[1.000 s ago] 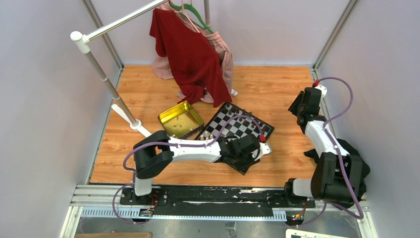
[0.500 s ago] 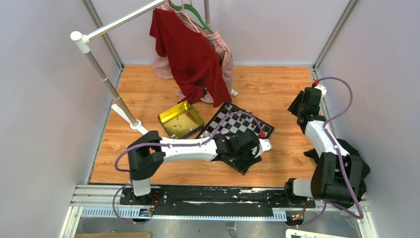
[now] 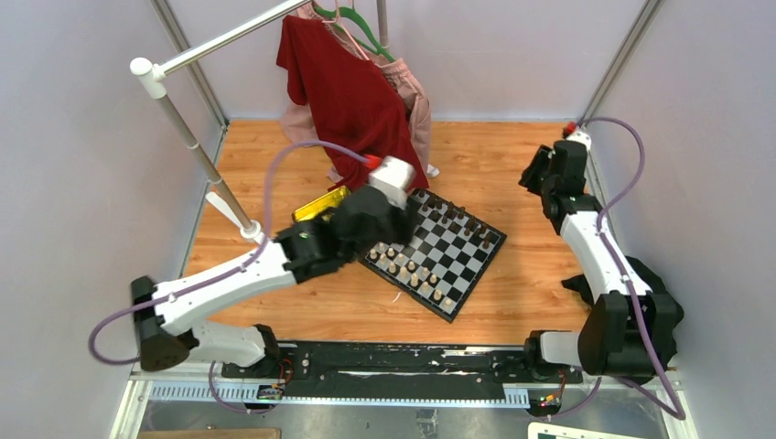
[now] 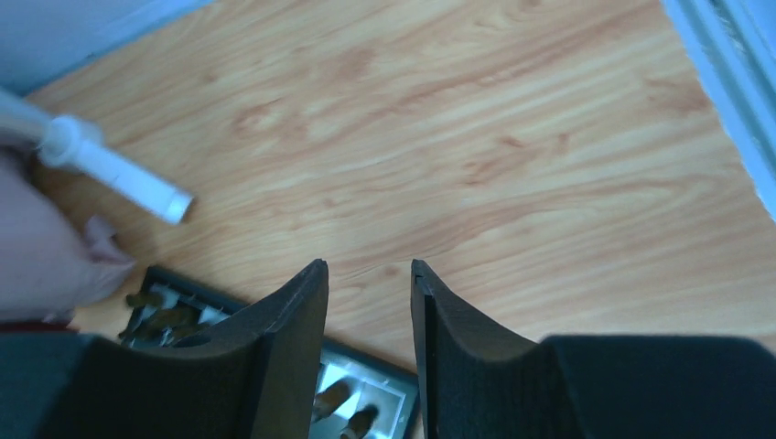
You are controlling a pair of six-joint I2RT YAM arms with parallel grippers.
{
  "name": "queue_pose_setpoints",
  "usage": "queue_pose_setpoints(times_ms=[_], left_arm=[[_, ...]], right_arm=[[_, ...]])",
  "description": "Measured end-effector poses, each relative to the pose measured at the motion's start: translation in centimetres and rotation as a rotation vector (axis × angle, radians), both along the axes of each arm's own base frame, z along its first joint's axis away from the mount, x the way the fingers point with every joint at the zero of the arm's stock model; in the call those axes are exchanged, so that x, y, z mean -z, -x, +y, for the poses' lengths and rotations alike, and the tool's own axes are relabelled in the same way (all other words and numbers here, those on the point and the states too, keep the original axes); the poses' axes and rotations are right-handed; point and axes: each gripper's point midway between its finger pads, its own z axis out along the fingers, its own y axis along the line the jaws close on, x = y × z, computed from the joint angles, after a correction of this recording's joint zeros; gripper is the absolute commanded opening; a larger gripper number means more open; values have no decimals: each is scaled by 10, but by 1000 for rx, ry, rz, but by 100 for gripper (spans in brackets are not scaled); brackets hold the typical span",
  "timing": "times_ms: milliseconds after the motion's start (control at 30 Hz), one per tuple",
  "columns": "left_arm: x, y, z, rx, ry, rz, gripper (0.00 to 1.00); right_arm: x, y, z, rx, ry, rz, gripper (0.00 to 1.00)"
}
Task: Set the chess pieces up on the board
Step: Pick up the storage box at the center of the board.
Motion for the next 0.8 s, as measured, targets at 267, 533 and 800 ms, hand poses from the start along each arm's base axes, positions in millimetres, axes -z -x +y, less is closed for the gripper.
queue_pose_setpoints(times_ms=[267,533,800], left_arm=[[72,-101,173,-719,156,152,59],[126,-84,218,-900,151,315,66],[89,-87,242,-981,184,337,71]], right_arm=[[-59,-31,102,-286,65,-56,43],[-23,-50,241,-624,145,22,43],[-7,-46,324,-818,148,96,45]])
